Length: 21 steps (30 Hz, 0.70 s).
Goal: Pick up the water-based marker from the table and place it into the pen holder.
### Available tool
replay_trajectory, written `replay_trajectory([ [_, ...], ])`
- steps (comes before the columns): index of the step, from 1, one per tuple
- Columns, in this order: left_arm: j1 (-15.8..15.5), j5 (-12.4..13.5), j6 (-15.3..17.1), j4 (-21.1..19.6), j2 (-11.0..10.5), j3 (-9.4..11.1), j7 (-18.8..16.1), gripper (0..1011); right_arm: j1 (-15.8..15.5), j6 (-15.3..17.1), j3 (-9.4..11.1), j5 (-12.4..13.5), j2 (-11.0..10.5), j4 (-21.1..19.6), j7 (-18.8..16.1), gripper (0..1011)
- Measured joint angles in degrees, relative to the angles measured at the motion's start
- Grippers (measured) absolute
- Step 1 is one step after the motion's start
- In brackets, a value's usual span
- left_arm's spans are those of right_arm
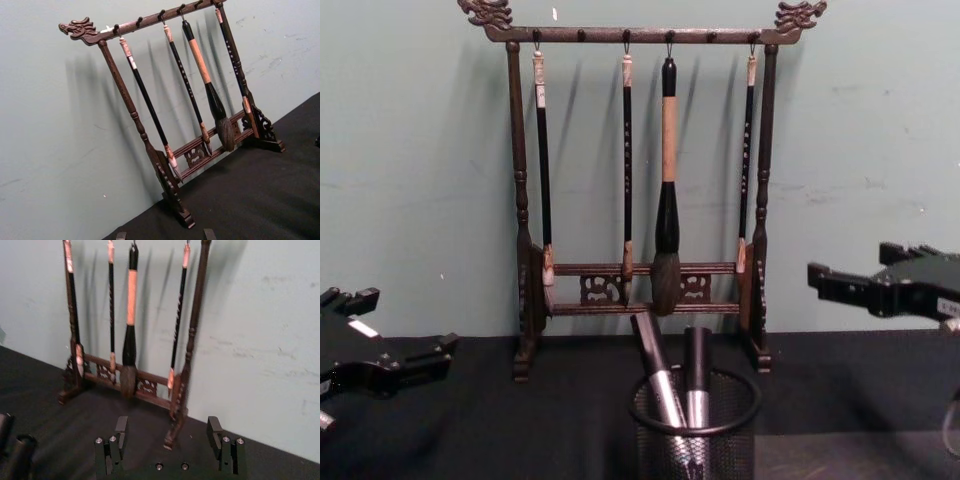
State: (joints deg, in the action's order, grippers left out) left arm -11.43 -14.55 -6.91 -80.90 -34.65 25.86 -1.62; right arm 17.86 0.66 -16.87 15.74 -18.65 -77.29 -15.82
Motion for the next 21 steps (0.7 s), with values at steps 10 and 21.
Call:
replay_trajectory([
  [10, 0.00, 0.00, 0.00, 0.00, 0.00, 0.00, 0.00, 1001, -0.37, 0.47, 0.44, -2.83, 0.72, 2.59, 0.70, 1002],
  [21, 0.00, 0.00, 0.00, 0.00, 0.00, 0.00, 0.00, 1001, -0.67, 1.18, 0.83, -3.91, 1.68, 3.81, 0.41, 1002],
])
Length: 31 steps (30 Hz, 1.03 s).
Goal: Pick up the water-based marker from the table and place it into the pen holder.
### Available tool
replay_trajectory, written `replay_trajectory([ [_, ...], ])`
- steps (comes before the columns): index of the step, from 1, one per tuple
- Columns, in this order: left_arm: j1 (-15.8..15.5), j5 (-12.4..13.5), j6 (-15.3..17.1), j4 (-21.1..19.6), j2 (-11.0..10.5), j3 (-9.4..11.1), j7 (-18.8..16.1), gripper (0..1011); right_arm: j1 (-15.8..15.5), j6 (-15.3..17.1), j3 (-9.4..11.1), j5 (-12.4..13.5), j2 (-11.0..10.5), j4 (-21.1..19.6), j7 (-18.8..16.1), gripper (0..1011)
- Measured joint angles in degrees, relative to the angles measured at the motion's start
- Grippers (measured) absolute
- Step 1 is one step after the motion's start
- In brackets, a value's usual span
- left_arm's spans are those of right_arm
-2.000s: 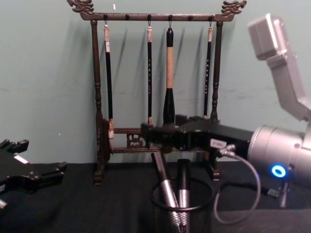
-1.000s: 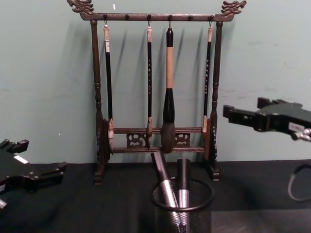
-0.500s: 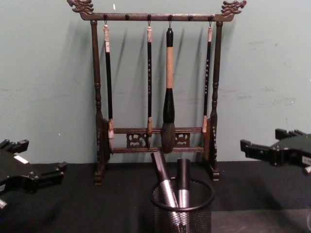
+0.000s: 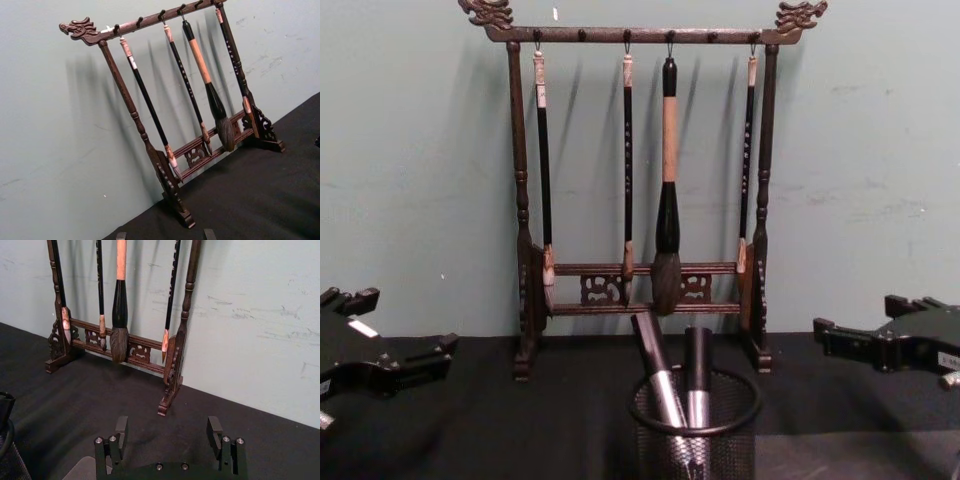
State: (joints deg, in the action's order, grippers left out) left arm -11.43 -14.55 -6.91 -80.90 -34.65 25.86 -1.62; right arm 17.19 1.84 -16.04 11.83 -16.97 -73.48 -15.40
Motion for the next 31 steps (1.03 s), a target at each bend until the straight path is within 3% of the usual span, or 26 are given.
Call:
replay_trajectory([
  [31, 0.00, 0.00, 0.00, 0.00, 0.00, 0.00, 0.00, 1001, 0.10, -0.16, -0.15, 0.31, -0.18, -0.25, -0.10, 1002],
])
